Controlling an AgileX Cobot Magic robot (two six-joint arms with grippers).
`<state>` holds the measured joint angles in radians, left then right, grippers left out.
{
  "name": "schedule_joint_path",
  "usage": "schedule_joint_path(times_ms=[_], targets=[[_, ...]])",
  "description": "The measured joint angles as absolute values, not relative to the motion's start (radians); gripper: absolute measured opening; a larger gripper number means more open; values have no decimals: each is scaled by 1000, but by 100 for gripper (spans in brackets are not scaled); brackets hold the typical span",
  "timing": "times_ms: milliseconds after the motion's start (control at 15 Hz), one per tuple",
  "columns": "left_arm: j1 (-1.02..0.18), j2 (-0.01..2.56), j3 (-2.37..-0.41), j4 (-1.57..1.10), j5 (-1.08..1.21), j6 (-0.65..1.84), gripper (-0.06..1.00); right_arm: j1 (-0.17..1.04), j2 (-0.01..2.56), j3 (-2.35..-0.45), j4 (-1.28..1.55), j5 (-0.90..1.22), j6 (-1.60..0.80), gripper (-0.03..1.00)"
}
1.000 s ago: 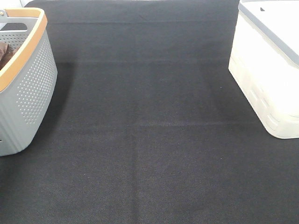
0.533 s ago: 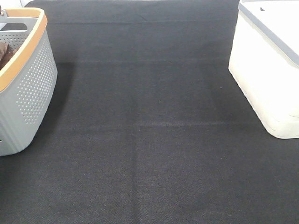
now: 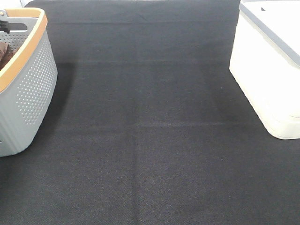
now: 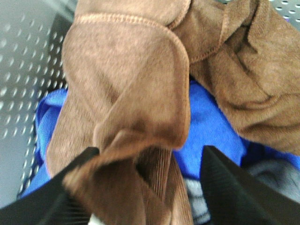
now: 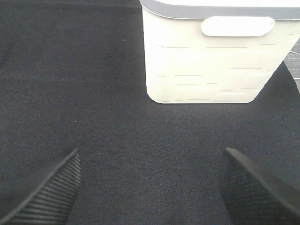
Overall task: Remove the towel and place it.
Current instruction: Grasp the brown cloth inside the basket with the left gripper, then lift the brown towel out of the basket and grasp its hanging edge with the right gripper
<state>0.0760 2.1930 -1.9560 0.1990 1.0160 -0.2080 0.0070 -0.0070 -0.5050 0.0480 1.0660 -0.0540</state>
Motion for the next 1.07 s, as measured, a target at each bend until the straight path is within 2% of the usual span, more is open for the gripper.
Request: schedule_joint_path(times_ms=[67, 133, 333, 400, 600, 1067], targets=[[76, 2198, -1956, 200, 1015, -199, 53, 7, -7, -505, 48, 1066, -54, 76], [76, 2199, -1956, 200, 1015, -192, 43, 7, -7, -505, 48, 1066, -54, 76], [76, 2199, -1956, 200, 1015, -169, 4, 7, -7, -505, 48, 1066, -54, 76], [76, 2199, -1956, 200, 1015, -157, 1, 7, -7, -505, 48, 1066, -54, 76], [76, 2195, -1956, 168, 1025, -131, 0, 7, -7, -505, 48, 1066, -54, 76], [76, 1913, -1956, 109, 1100, -83, 0, 7, -7, -505, 48, 1066, -54, 76]])
